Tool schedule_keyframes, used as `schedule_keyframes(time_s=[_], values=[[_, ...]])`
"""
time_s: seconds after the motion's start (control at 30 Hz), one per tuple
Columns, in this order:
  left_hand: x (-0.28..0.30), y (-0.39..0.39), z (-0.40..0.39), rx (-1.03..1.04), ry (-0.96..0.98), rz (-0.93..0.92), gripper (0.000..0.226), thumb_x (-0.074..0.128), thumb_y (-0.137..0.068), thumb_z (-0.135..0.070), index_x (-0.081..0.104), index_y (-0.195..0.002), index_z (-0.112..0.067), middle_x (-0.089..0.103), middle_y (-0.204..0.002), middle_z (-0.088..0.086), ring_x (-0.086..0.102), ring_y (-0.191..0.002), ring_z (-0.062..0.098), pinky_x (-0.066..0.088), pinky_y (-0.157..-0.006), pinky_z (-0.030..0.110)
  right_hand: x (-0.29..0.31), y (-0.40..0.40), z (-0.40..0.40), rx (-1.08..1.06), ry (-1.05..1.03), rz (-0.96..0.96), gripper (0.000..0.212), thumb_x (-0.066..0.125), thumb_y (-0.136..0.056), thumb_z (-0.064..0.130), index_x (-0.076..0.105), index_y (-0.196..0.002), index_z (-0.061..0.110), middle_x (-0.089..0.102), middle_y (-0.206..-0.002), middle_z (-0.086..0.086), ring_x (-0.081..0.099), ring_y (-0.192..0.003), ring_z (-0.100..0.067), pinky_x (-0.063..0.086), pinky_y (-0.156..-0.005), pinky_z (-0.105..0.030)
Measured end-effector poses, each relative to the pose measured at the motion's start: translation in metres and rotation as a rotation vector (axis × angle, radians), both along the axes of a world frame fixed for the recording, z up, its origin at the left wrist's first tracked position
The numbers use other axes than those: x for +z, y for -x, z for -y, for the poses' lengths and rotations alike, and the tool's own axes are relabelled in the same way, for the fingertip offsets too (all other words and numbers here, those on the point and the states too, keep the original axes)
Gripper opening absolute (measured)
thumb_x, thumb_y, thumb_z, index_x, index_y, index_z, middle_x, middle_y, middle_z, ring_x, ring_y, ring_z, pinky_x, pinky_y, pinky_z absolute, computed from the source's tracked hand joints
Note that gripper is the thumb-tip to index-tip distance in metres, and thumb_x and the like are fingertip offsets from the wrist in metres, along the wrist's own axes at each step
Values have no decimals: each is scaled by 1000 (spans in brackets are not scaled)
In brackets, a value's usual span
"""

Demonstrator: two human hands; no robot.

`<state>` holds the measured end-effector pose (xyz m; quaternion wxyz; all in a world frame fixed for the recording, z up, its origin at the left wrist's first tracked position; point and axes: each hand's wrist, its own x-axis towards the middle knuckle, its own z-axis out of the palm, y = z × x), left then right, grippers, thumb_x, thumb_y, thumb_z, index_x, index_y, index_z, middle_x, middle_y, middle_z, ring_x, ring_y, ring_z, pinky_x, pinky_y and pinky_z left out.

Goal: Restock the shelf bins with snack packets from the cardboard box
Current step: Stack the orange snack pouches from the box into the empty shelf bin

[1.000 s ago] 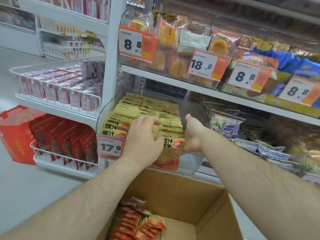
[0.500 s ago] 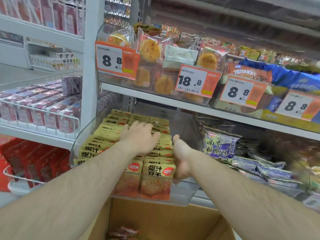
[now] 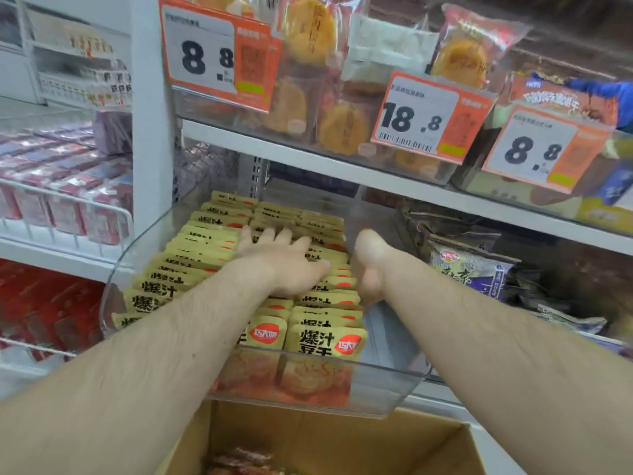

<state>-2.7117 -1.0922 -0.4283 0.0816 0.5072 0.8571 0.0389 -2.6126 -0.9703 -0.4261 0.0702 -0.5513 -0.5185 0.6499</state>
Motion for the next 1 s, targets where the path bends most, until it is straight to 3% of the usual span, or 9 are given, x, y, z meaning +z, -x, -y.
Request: schedule_keyframes(time_s=[0.1, 0.2, 0.37, 0.5, 0.63, 0.73, 0.83, 0.93, 1.0], values=[[0, 1, 0, -3, 9, 11, 75, 16, -92, -73, 11, -157, -36, -1, -167, 0, -7, -153, 24, -11, -119, 56, 6, 5, -7, -6, -8, -16, 71, 25, -95, 56, 72, -93, 3, 75, -89, -18, 70, -92, -31, 53, -89, -44], [1, 0, 1, -6, 6, 19, 75, 16, -92, -73, 10, -157, -36, -3, -167, 0, -8, -153, 24, -11, -119, 56, 8, 16, -25, -88, 1, -103, 93, 20, -87, 80, 68, -110, 4, 74, -98, -19, 71, -96, -32, 53, -89, -45], [0, -1, 2, -9, 11, 15, 76, 16, -92, -74, 9, -157, -35, -5, -167, 0, -9, -153, 24, -12, -119, 57, 14, 34, -25, -4, -4, -223, 110, 21, -69, 96, 61, -125, 11, 71, -111, -18, 70, -97, -36, 57, -63, -46], [0, 0, 3, -16, 12, 16, 77, 16, -93, -73, 9, -158, -33, -7, -167, 1, -9, -153, 23, -12, -119, 56, 15, 29, -24, 35, -21, -207, 109, 20, -73, 94, 62, -124, 8, 72, -109, -20, 71, -96, -38, 57, -72, -46], [1, 0, 3, -16, 21, 20, 77, 16, -94, -72, 8, -158, -31, -8, -166, 1, -10, -153, 23, -12, -119, 56, 2, 13, -25, -18, -51, -31, 93, 21, -83, 80, 66, -118, 6, 74, -102, -19, 71, -95, -38, 46, -100, -52], [3, -1, 3, -9, 22, 17, 76, 16, -94, -71, 7, -158, -31, -9, -166, 1, -10, -153, 23, -12, -119, 57, 2, -2, 0, 54, -56, -36, 75, 20, -95, 59, 67, -111, 3, 73, -98, -21, 69, -96, -35, 51, -88, -46], [4, -3, 4, -7, 21, 22, 75, 16, -95, -70, 7, -158, -31, -9, -166, 1, -9, -153, 23, -12, -119, 57, 1, -12, 16, 12, -8, -131, 82, 18, -94, 66, 62, -114, -1, 71, -99, -26, 67, -95, -38, 51, -81, -46], [9, -3, 8, 9, -23, 57, 74, 17, -95, -69, 9, -158, -31, -3, -167, 3, -8, -153, 24, -13, -118, 57, -8, -18, 20, -23, 97, -44, 112, 24, -69, 86, 35, -148, 8, 56, -137, -22, 49, -129, -42, 18, -113, -66], [13, -7, 15, 12, -54, 36, 74, 16, -95, -69, 8, -158, -31, -1, -167, 3, -9, -153, 25, -16, -117, 58, -4, -29, 28, 0, 134, 18, 118, 20, -66, 89, 17, -156, 14, 34, -156, -16, 25, -145, -41, -4, -112, -70]])
